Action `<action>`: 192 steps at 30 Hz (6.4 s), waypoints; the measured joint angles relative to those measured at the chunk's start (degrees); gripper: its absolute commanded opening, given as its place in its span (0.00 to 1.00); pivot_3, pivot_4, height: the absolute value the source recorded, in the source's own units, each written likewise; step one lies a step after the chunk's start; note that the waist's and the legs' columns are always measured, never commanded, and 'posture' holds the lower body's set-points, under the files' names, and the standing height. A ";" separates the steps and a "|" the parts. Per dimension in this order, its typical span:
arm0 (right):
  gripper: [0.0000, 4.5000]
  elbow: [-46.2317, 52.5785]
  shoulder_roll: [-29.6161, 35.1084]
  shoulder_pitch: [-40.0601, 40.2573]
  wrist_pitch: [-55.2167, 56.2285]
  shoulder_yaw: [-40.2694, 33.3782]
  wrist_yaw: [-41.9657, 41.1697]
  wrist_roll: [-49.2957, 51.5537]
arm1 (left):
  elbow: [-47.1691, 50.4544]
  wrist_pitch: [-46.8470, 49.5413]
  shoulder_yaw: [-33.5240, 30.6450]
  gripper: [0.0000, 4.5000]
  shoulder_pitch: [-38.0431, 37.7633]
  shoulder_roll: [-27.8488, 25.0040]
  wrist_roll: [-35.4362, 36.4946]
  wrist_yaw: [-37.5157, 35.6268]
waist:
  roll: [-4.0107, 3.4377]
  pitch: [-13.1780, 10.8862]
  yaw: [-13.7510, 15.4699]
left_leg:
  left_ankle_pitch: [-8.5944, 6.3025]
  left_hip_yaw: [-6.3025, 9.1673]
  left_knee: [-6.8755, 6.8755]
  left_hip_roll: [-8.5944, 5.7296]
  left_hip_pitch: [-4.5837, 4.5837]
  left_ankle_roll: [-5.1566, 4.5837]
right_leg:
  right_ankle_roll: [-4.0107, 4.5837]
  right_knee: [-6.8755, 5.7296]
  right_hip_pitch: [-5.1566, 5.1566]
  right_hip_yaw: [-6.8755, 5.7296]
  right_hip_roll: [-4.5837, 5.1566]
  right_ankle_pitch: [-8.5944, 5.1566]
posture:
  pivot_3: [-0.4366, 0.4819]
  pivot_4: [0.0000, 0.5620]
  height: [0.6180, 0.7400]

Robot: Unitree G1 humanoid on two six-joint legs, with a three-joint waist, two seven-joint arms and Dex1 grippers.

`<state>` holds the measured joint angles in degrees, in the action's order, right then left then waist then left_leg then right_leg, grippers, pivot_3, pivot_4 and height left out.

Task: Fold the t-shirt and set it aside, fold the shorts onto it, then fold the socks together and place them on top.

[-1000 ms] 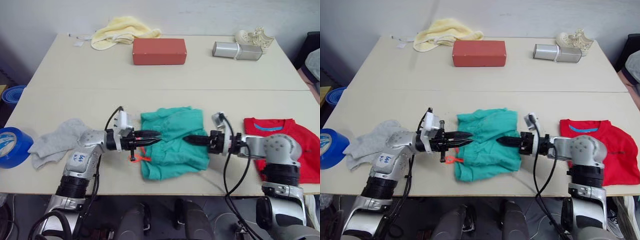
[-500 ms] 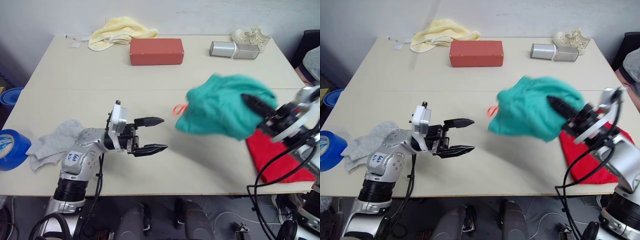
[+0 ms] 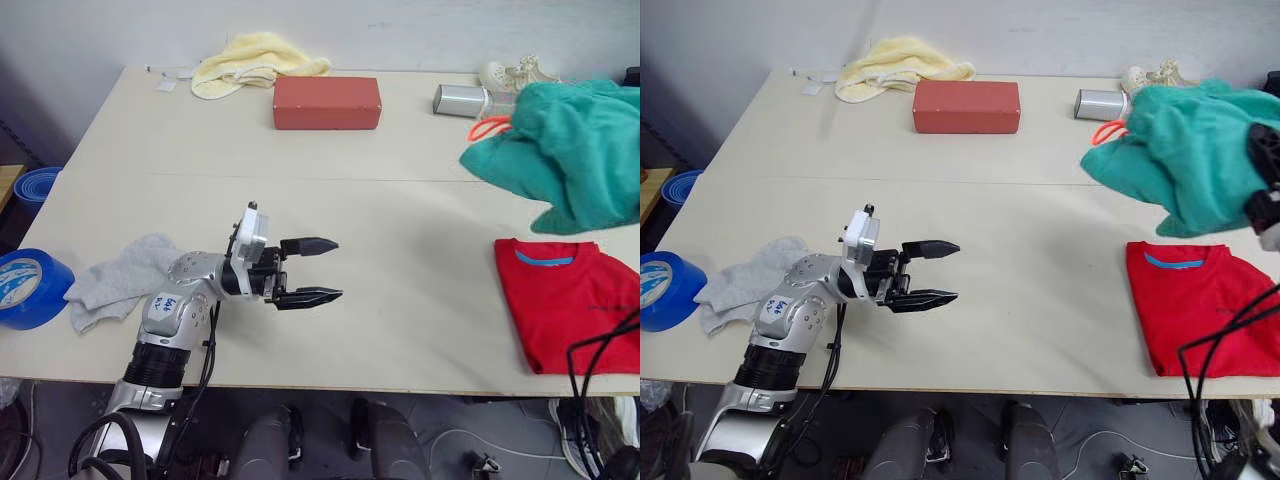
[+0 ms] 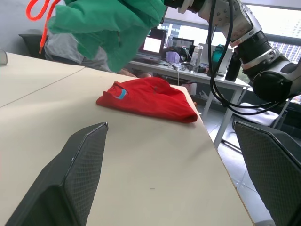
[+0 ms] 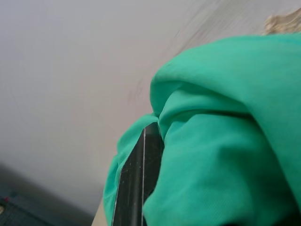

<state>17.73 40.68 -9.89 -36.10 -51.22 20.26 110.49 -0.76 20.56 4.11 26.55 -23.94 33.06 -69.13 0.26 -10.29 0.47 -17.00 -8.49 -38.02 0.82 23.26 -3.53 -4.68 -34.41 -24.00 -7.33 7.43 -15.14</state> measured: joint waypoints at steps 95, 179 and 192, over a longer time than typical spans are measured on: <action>1.00 0.06 -0.73 10.86 24.82 44.75 -59.91 -90.32 | 3.23 -6.66 -9.73 1.00 -12.14 -7.56 -5.99 9.31 | -0.47 -0.32 0.31 | 0.17 1.78 0.01 -0.48 -0.05 -0.12 | -0.22 0.49 1.39 -1.80 0.43 0.12 | 0.48 0.27 1.00; 1.00 2.46 -1.27 23.25 47.15 37.51 -78.85 -83.40 | -0.47 43.43 -23.67 0.01 -14.61 -12.31 48.73 69.69 | -0.74 -0.51 3.70 | -0.15 1.55 0.71 -0.23 -0.80 1.08 | 0.26 0.53 1.41 -1.48 0.44 -0.53 | 0.48 0.27 1.00; 1.00 8.21 -0.40 34.00 45.98 31.86 -78.12 -83.28 | -2.41 46.68 0.68 0.01 4.73 -2.29 29.06 48.76 | -0.53 -0.64 2.40 | 0.01 1.39 0.81 -0.13 -0.91 1.27 | 0.29 0.44 1.44 -1.45 0.01 -0.65 | 0.48 0.27 1.00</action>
<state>25.94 40.28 24.11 9.89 -19.36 -57.86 27.21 -3.17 67.24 4.79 31.29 -26.22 62.12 -20.37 -0.28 -10.92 2.87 -16.98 -7.10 -37.21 0.69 22.35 -2.25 -4.39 -33.97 -22.56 -8.78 7.44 -15.80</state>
